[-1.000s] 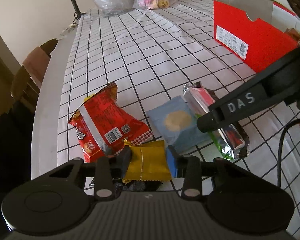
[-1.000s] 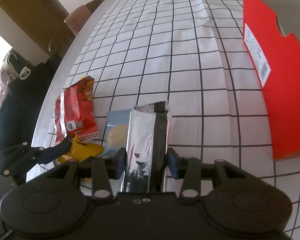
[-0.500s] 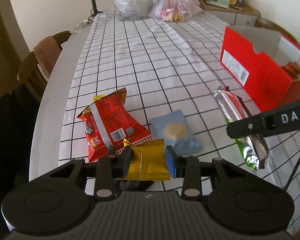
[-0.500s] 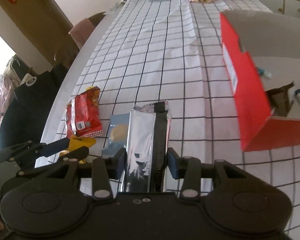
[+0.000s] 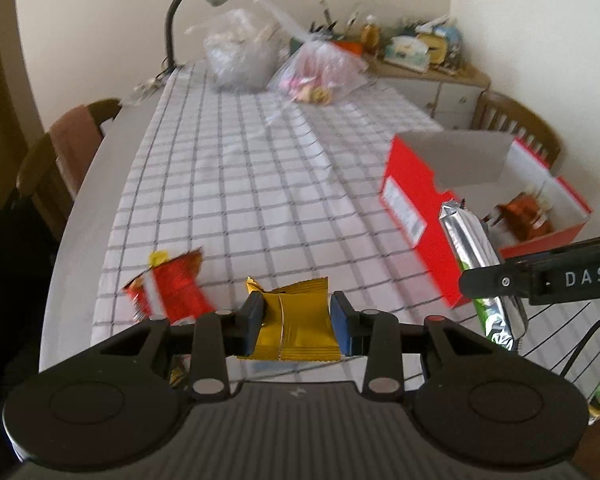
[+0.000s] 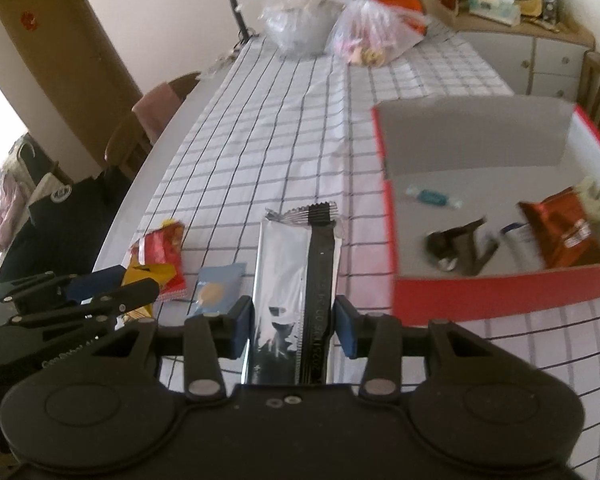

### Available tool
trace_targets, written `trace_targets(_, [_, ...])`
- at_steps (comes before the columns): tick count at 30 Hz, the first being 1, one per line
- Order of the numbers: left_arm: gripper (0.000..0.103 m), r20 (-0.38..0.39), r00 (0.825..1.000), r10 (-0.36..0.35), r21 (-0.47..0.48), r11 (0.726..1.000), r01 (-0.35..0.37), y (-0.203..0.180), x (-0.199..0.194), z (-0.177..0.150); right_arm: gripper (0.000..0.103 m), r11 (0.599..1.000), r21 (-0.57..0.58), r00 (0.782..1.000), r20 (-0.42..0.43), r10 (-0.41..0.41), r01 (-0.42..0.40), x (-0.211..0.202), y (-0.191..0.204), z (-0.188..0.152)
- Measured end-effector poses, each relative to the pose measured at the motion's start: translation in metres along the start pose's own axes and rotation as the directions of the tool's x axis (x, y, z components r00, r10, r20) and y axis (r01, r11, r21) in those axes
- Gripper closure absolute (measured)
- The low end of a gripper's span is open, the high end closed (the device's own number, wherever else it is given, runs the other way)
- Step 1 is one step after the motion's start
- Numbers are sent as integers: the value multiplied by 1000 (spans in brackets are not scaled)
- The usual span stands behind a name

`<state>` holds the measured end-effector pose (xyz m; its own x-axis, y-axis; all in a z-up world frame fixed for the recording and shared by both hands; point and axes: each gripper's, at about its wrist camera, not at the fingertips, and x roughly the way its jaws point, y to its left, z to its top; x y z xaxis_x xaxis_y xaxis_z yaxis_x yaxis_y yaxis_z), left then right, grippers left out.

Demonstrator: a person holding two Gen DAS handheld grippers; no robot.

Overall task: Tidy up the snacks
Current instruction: 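Lift both held packets and carry them over the red box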

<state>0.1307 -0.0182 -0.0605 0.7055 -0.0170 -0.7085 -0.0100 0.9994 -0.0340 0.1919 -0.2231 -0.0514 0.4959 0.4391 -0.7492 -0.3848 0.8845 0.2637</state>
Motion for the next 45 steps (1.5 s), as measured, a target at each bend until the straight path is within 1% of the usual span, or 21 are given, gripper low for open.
trace_targets(10, [67,75,995,-66,63,996,61,-60,-7,34,61,999,7,996,68,-54,53,-34,-46,12])
trace_targets(19, [67,86,991,-98,93,992,90,-115,7,60,61,996,8,992,90,-84,84,-47,-97,29])
trace_targets(25, [67,62,994,-93,112,990,86,-148,29,74,61,995,-4,992,81,-99,100,-44,-129,43])
trace_targets(30, [67,52,995,-82,117,990,75,-168,45,83,61,991,-14,988,87,-129,131,-37,-156,57])
trace_targets(34, [67,18,997,-77,108,991,75,-181,62,91,61,989,-20,987,76,-141,143,-26,-174,70])
trace_targets(39, [67,-31,997,-72,89,993,75,-191,89,104,61,990,-32,990,28,-137,138,-2,-192,87])
trace_targets(42, [67,-52,997,-60,92,994,65,-196,104,112,61,989,-47,990,-11,-140,139,13,-198,91])
trace_targets(45, [67,-66,997,-45,110,993,52,-203,119,119,61,987,-63,988,-32,-150,148,26,-203,96])
